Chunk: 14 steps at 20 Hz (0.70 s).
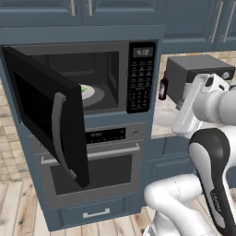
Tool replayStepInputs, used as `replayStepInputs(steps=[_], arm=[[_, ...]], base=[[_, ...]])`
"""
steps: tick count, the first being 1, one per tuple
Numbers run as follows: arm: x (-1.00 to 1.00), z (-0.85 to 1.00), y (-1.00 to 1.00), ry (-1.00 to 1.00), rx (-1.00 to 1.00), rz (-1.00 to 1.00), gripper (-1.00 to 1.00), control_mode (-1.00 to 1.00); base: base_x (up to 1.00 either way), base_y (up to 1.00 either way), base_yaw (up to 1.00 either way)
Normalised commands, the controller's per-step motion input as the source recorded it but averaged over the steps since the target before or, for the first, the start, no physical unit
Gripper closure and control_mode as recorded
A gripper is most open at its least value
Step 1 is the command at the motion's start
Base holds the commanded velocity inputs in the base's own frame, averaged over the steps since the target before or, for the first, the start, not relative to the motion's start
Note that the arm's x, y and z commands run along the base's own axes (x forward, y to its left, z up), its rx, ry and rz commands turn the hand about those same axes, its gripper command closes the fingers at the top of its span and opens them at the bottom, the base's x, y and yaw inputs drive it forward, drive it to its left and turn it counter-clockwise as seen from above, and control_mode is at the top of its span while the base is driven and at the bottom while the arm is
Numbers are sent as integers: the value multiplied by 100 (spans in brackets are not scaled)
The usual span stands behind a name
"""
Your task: Pick the eggplant from the counter and place it in the microwave. Then turn on the microwave.
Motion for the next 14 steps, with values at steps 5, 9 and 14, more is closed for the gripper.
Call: replayStepInputs(steps=[5, 9, 14], arm=[[-60, 22, -13, -9, 17, 0, 100, -100], [-53, 26, -10, -3, 18, -1, 100, -100], [-45, 29, -4, 0, 16, -1, 100, -100]], base=[[0, 0, 0], [0, 0, 0], [0, 0, 0]])
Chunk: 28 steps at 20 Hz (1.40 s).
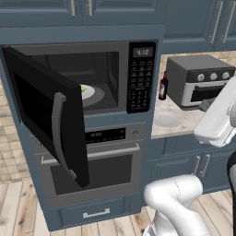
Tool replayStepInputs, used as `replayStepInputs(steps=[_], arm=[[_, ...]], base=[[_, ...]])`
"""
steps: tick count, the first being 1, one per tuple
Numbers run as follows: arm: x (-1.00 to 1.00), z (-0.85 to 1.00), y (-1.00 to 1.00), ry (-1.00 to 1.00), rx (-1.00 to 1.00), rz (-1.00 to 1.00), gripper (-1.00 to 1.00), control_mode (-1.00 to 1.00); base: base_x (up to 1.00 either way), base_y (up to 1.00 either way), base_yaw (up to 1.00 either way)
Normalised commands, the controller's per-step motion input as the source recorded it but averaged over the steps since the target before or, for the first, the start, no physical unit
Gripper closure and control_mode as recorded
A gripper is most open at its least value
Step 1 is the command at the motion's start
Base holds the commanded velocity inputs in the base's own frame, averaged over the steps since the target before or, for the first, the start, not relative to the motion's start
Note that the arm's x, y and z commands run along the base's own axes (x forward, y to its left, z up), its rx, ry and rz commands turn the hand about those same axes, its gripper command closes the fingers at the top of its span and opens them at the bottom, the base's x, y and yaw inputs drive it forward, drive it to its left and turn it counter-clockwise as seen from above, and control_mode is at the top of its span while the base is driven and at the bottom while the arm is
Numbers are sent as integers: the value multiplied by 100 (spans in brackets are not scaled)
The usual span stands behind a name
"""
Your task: Pick the eggplant from the counter and place it in the microwave. Then turn on the microwave.
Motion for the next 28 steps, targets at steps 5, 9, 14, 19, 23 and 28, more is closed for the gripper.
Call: replayStepInputs(steps=[5, 9, 14, 19, 23, 28], arm=[[-48, 26, 0, 0, 13, 0, 100, -100], [-47, 27, 0, 1, 12, 0, 100, -100], [-42, 25, 0, 3, 9, -1, 100, -100], [-30, 18, 10, 7, 4, -3, 100, -100], [-27, 10, 16, 5, 0, -5, 100, -100], [-26, 5, 17, 3, 0, -5, 100, -100]], base=[[0, 0, 0], [0, 0, 0], [0, 0, 0], [0, 0, 0], [0, 0, 0], [0, 0, 0]])
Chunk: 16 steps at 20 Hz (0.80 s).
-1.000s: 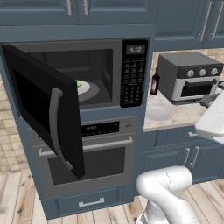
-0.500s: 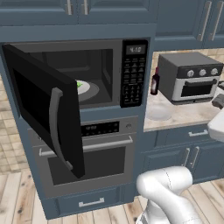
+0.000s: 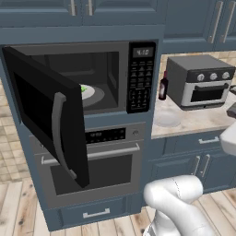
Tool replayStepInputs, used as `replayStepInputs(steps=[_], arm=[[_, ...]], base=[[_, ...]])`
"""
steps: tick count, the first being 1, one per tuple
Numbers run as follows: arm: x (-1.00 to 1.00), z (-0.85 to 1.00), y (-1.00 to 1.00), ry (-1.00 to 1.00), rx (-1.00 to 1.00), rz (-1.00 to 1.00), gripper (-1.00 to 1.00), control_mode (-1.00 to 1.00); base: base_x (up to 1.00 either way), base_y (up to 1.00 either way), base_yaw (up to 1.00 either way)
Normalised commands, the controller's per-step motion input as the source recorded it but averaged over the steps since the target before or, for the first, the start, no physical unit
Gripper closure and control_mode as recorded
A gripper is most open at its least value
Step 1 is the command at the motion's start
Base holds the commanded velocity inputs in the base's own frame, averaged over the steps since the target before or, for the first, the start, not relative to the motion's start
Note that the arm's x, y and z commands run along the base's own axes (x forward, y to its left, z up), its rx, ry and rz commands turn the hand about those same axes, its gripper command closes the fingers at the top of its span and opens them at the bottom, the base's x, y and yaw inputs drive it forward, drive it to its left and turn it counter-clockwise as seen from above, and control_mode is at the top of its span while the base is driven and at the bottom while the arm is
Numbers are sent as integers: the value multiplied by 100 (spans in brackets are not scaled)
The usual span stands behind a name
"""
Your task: Pick the eggplant from the counter and place it in the microwave. Then turn on the microwave.
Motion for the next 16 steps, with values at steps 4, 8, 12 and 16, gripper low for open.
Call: replayStepInputs(steps=[4, 8, 12, 16], arm=[[-24, 2, 19, 3, 0, -5, 100, -100], [-21, 2, 25, 3, 0, -5, 100, -100], [-18, 0, 30, 2, 0, -5, 100, -100], [-10, 0, 33, 3, 0, -5, 100, -100]], base=[[0, 0, 0], [0, 0, 0], [0, 0, 0], [0, 0, 0]])
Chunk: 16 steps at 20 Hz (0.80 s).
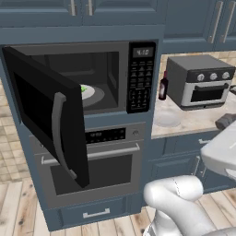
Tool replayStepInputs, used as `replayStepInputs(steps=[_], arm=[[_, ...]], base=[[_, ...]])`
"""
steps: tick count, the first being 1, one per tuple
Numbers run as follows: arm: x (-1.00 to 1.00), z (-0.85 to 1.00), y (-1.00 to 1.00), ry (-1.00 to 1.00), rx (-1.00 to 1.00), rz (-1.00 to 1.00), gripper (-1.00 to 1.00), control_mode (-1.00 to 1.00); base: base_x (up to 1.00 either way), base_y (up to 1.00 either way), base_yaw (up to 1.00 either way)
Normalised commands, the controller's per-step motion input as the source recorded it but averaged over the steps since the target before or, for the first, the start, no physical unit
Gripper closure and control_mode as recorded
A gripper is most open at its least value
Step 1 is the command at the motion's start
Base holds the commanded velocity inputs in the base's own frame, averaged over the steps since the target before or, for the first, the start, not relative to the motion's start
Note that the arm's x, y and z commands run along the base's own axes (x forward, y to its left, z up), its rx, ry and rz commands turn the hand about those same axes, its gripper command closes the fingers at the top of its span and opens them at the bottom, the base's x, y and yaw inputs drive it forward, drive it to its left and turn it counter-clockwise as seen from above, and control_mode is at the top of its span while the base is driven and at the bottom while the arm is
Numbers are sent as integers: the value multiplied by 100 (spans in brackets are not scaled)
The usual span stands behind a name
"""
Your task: Pick the eggplant from the counter and place it in the microwave. Then turn on the microwave.
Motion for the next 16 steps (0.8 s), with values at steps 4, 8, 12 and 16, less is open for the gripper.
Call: replayStepInputs(steps=[4, 8, 12, 16], arm=[[-3, 0, 32, 1, 0, -6, 100, -100], [-2, 1, 31, 0, 0, -7, 100, -100], [-5, 1, 28, 0, 0, -7, 100, -100], [-6, 0, 25, 0, 0, -7, 100, -100]], base=[[0, 0, 0], [0, 0, 0], [0, 0, 0], [0, 0, 0]])
